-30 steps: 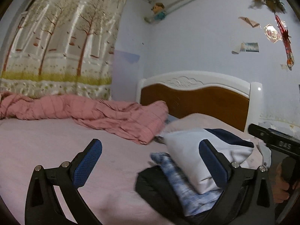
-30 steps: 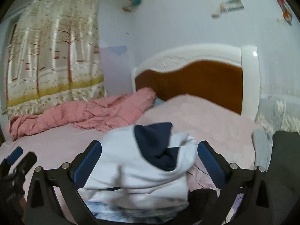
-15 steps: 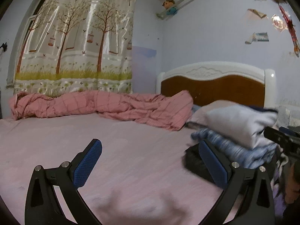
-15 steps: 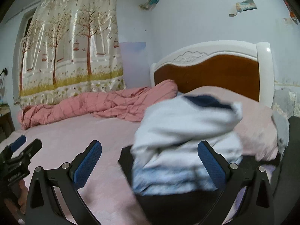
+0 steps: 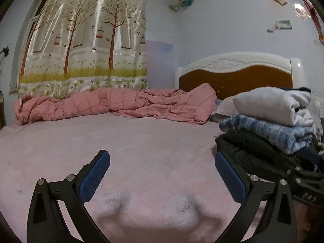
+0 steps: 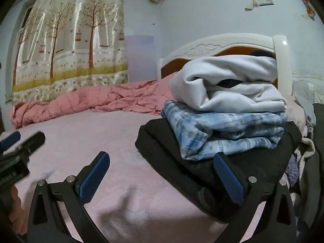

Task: Fold large clothes

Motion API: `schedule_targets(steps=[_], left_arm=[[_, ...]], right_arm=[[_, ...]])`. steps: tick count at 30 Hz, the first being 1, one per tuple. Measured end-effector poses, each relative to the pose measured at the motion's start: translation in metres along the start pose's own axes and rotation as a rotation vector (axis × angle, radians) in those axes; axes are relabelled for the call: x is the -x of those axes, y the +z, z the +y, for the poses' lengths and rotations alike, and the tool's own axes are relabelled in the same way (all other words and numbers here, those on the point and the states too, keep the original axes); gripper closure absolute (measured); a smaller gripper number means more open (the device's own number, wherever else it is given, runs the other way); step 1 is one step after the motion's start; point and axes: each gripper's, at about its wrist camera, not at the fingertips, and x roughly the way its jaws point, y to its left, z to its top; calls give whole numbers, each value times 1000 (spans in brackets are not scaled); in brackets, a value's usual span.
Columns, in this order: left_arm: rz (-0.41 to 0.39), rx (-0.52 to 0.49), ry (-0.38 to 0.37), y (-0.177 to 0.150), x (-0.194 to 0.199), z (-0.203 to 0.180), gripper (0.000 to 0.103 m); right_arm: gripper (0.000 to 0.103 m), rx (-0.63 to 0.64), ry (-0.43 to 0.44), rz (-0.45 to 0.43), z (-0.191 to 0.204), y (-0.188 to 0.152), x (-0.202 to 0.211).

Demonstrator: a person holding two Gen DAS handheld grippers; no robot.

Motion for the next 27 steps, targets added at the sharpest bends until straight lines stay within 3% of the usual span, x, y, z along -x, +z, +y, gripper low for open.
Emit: schedule_targets(steps=[8, 27], left_arm=[[20, 100, 62, -2, -1, 18, 0], [5, 59, 55, 0, 0, 8, 0]], right_arm=[[0, -12, -36, -16, -4, -7, -2], [0, 39, -65, -46, 5, -10, 4]])
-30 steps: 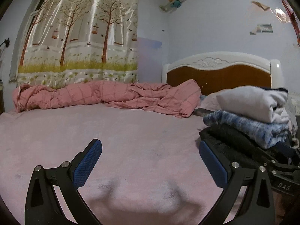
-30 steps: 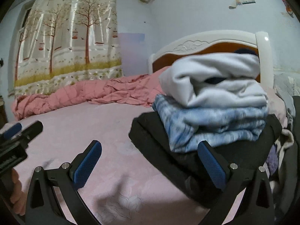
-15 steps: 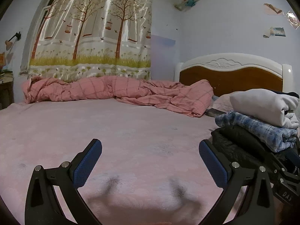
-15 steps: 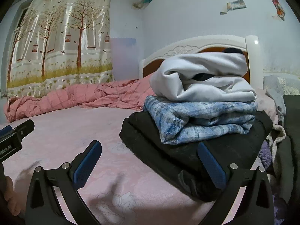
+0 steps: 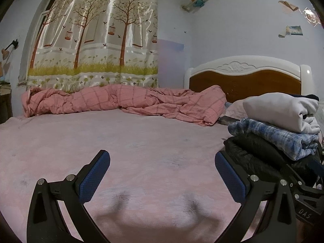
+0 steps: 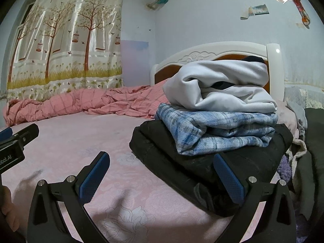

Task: Fold large clothes

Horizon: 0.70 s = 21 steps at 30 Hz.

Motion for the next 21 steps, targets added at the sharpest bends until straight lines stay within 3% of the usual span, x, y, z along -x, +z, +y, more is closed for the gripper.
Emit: schedule_targets(steps=[21], left_arm=[[-1, -3, 2, -1, 0, -1, 0]], right_arm=[[0, 14, 1, -5, -1, 1, -2]])
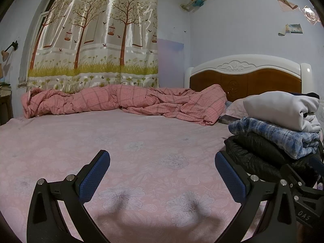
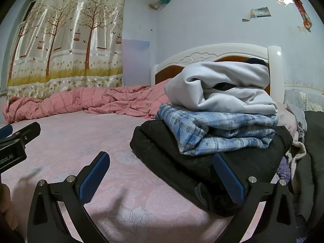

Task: Fold large clothes

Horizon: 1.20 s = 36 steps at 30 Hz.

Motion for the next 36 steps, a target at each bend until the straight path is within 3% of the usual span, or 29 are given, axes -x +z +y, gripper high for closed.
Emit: schedule_targets(steps=[36], left_arm=[[-9, -23, 6, -3, 3, 3, 0]], right_arm=[[0, 3, -14, -10, -6, 3, 0]])
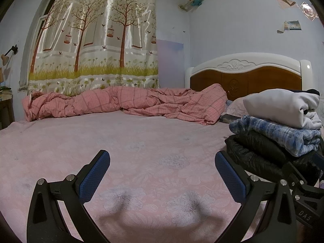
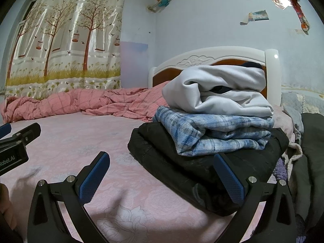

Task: Fold large clothes

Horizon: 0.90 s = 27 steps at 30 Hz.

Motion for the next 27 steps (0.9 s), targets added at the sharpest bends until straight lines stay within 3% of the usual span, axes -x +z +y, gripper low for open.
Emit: schedule_targets(steps=[27], left_arm=[[-2, -3, -1, -1, 1, 1, 0]], right_arm=[[0, 11, 2, 4, -1, 0, -4]])
